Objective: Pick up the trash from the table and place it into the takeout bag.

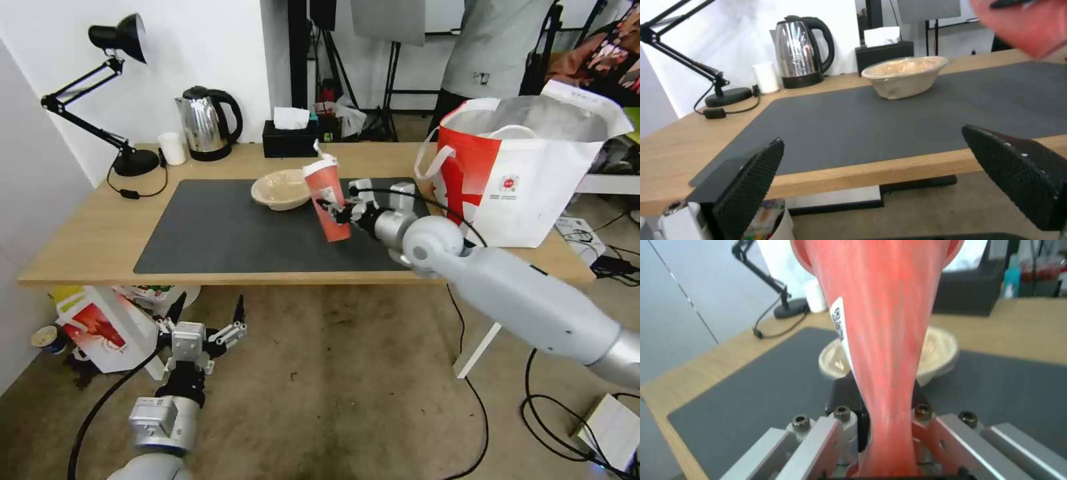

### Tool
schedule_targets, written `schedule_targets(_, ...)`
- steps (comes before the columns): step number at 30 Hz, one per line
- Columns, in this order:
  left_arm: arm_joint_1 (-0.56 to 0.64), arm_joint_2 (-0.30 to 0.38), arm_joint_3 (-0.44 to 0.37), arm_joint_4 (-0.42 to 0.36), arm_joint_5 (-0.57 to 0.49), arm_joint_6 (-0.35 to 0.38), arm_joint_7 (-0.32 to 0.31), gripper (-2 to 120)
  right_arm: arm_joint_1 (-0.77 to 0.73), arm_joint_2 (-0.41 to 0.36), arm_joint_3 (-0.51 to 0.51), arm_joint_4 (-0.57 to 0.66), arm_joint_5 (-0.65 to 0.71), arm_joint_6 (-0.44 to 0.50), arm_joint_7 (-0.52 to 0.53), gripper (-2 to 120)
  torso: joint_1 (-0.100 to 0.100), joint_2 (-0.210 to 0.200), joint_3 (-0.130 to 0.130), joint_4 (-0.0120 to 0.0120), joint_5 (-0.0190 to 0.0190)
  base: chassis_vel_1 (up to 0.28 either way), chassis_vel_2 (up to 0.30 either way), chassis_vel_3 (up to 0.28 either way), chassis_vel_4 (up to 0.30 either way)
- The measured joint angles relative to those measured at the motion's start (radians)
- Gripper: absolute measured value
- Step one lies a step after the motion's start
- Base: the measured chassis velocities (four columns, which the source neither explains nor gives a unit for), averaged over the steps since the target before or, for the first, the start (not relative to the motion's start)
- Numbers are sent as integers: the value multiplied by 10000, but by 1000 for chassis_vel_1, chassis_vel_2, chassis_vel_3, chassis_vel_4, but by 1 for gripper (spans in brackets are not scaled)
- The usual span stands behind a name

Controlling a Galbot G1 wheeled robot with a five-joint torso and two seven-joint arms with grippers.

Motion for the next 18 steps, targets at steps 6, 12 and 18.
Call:
schedule_targets(6, 1, 0, 0, 0, 0, 0, 0, 100, 12, -418, 551, 346, 66, 48, -134, 7, 0, 0, 0, -1, -1, 0, 0, 0, 0)
schedule_targets(12, 0, 0, 0, 0, 0, 0, 0, 100, 14, -751, 1221, 602, 25, 163, -413, 7, 0, 0, 0, 0, 0, 0, 0, 0, 0)
schedule_targets(18, 0, 0, 1, 0, 0, 0, 0, 100, 202, -946, 1528, 730, 20, 225, -583, 7, 0, 1, 1, 0, -1, 0, 0, 0, 0)
